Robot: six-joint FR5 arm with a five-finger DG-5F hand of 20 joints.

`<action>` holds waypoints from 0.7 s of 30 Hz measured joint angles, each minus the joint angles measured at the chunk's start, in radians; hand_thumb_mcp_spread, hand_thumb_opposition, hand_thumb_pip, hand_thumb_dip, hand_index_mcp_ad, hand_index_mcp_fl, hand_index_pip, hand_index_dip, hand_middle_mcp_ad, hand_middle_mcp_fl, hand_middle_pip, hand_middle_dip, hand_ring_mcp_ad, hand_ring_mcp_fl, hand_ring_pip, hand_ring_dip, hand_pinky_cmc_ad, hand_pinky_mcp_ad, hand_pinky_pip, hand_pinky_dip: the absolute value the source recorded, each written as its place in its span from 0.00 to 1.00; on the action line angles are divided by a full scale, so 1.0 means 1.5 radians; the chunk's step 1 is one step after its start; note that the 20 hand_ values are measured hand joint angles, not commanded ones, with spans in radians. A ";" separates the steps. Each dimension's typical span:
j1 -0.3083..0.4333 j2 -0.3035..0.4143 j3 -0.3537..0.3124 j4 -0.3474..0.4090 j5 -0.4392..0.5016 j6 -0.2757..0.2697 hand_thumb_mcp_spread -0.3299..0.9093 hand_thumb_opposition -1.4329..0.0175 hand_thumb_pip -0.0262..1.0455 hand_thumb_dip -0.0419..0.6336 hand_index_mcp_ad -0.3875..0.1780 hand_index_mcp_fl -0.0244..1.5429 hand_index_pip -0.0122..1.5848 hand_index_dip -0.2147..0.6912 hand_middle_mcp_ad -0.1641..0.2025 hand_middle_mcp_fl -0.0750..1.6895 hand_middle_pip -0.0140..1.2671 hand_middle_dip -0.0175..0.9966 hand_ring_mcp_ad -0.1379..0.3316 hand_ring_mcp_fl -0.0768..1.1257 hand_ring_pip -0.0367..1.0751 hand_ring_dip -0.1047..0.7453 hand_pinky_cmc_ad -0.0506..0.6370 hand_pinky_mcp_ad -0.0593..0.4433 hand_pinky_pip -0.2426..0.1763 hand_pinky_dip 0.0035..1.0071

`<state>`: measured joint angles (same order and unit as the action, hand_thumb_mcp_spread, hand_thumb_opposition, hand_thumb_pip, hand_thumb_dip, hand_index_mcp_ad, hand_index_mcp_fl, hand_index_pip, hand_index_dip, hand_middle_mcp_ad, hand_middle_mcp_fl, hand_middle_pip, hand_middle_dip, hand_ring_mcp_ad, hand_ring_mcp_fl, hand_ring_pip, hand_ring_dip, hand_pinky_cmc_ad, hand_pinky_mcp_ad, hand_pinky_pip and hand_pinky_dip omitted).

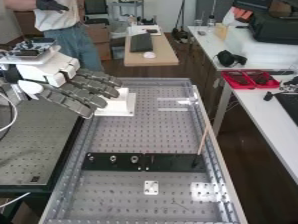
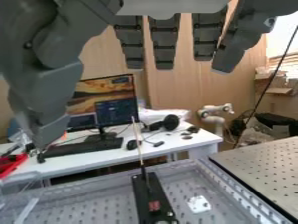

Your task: Grab the smaller nut and place it in the white container

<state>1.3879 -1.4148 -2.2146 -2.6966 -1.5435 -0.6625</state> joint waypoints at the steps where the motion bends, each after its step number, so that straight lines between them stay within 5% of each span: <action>1: 0.000 -0.001 -0.002 0.002 0.000 0.001 0.45 0.48 0.61 0.18 0.67 0.10 0.06 0.53 0.72 0.07 0.12 0.14 0.79 0.07 0.10 0.14 0.48 0.52 0.40 0.38; 13: -0.017 -0.025 -0.051 0.049 0.002 -0.001 0.48 0.46 0.63 0.22 0.62 0.15 0.10 0.46 0.73 0.11 0.12 0.17 0.78 0.06 0.10 0.14 0.48 0.52 0.40 0.39; 21: -0.019 -0.041 -0.081 0.089 0.014 -0.001 0.48 0.45 0.68 0.27 0.58 0.15 0.33 0.34 0.72 0.11 0.11 0.18 0.78 0.06 0.10 0.14 0.48 0.51 0.40 0.39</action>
<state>1.3588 -1.4763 -2.3356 -2.5633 -1.5232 -0.6632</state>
